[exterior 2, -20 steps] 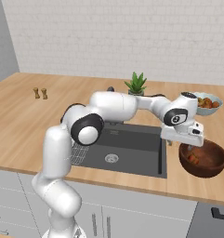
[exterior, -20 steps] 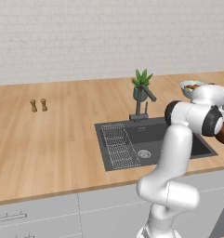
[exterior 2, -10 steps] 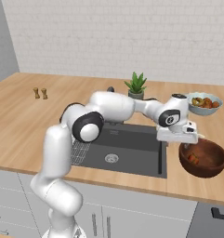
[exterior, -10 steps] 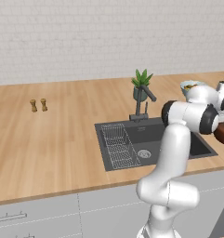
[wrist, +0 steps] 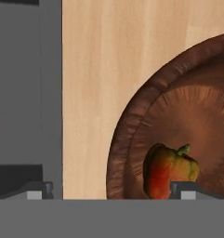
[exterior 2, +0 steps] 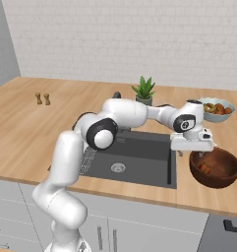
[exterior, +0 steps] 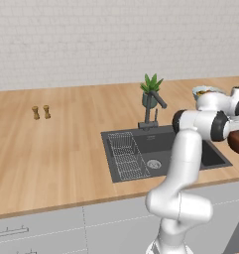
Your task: Pick the bell pepper from the sink and place it in the bowl. Then pick the bowl and place it in the microwave. Then close the microwave door and press the start button.
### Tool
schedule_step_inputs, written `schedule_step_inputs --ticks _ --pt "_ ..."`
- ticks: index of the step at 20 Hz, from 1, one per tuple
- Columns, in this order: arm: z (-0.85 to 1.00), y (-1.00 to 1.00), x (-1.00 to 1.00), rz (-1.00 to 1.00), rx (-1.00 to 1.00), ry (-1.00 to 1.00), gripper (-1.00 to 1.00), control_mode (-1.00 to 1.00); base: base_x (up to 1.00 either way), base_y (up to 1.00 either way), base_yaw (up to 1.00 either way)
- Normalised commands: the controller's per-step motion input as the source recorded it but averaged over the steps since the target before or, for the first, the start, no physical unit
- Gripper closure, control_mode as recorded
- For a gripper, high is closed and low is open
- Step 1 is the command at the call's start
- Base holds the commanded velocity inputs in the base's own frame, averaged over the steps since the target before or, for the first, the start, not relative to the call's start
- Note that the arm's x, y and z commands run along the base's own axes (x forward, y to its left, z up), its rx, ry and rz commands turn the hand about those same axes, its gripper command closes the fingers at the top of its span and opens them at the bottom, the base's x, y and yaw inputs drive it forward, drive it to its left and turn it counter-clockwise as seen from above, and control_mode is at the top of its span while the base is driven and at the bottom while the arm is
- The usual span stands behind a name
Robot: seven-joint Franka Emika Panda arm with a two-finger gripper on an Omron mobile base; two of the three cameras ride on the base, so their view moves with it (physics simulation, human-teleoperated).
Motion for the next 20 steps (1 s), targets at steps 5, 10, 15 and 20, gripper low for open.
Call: schedule_step_inputs --ticks 5,10,15,20 --pt "-0.17 -0.06 0.14 0.08 0.02 0.05 -1.0 -1.0 0.0 0.0 0.0" --pt "-0.28 -0.03 0.0 0.07 0.05 0.03 -1.0 -1.0 0.0 0.0 0.0" --pt "-0.34 0.0 0.0 0.04 0.05 0.01 1.0 -1.0 0.0 0.0 0.0" --pt "-0.23 0.0 0.0 0.02 0.02 0.0 1.0 -1.0 0.0 0.0 0.0"
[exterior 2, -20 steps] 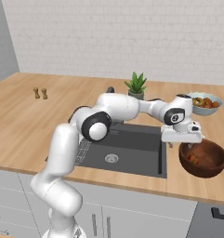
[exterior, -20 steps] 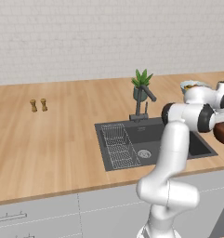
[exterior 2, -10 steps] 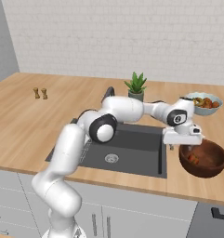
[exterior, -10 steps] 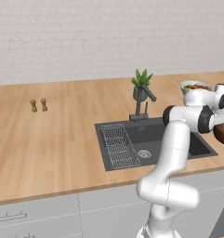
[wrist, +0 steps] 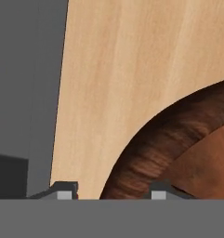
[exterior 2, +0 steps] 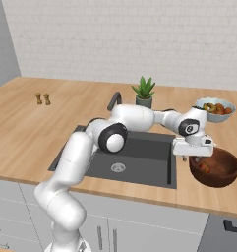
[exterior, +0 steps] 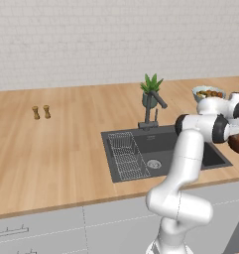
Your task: Pick the bell pepper from the sink and place it in the bowl. Then pick the bowl and place it in the microwave. Then close the microwave door and press the start button.
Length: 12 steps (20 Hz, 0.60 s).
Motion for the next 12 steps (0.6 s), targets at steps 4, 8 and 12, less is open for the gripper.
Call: schedule_step_inputs --ticks 4,8,12 --pt "-0.14 0.0 -0.01 0.0 0.01 0.0 1.0 -1.0 0.0 0.0 0.0" --pt "0.0 0.01 -0.01 -0.01 0.0 0.02 1.0 -1.0 0.0 0.0 0.0" --pt "0.1 0.06 -0.39 0.03 0.0 -0.09 1.0 -1.0 0.0 0.0 0.0"
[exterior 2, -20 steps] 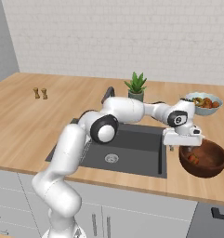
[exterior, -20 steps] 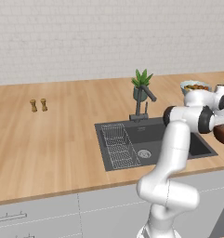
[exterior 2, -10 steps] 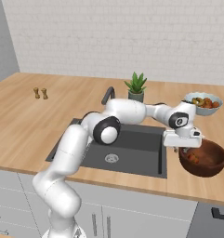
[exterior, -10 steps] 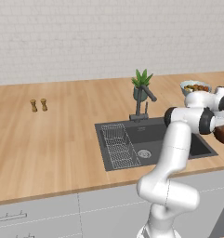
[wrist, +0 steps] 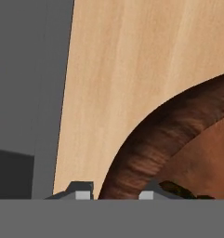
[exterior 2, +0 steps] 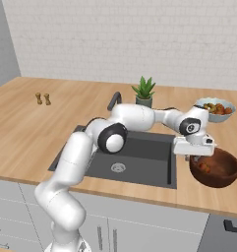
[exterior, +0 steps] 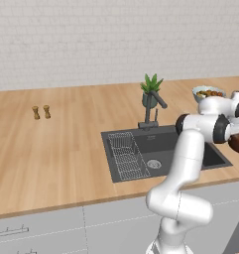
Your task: Pick the bell pepper from the sink and place it in the bowl. Then pick the bowl and place it in the microwave. Then close the microwave door and press the start button.
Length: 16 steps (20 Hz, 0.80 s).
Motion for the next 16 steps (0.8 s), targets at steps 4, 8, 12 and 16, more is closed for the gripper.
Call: schedule_step_inputs --ticks 4,8,12,16 --pt "0.39 0.15 -0.62 0.15 0.0 -0.22 1.0 -1.0 0.0 0.0 0.0" --pt "0.16 0.07 -0.31 0.22 0.0 -0.07 1.0 -1.0 0.0 0.0 0.0" --pt "0.26 0.27 -0.42 0.31 -0.02 -0.12 1.0 -1.0 0.0 0.0 0.0" --pt "0.43 0.41 -0.44 0.34 -0.13 -0.01 1.0 -1.0 0.0 0.0 0.0"
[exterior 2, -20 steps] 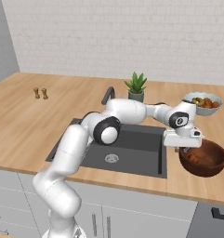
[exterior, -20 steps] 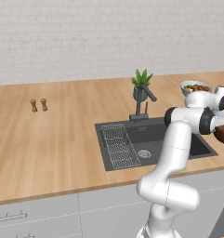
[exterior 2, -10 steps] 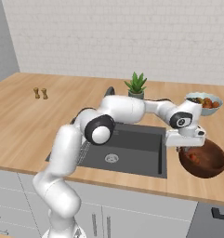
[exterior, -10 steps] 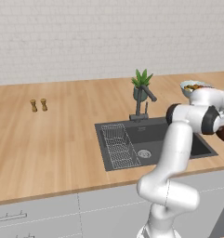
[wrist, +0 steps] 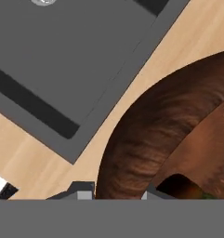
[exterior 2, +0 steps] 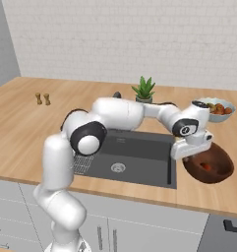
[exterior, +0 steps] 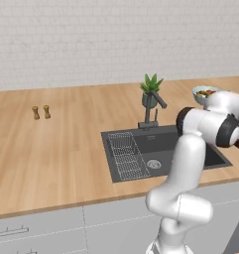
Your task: Pick the bell pepper from the sink and place it in the bowl. Then pick the bowl and place it in the microwave. Then close the microwave door and press the start button.
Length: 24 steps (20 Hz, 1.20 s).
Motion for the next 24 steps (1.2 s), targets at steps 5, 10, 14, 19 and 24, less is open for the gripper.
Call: schedule_step_inputs --ticks 5,10,14,19,24 --pt "0.52 0.57 -0.25 0.31 -0.26 0.02 1.0 -1.0 0.0 0.0 0.0" --pt "0.67 0.67 -0.1 0.4 -0.27 0.0 1.0 -1.0 0.0 0.0 0.0" --pt "0.82 0.4 -0.06 0.53 -0.03 0.0 1.0 -1.0 0.0 0.0 0.0" --pt "0.87 0.18 -0.07 0.49 0.05 0.04 1.0 -1.0 0.0 0.0 0.0" --pt "0.68 0.8 -0.21 0.32 0.02 0.04 1.0 -1.0 0.0 0.0 0.0"
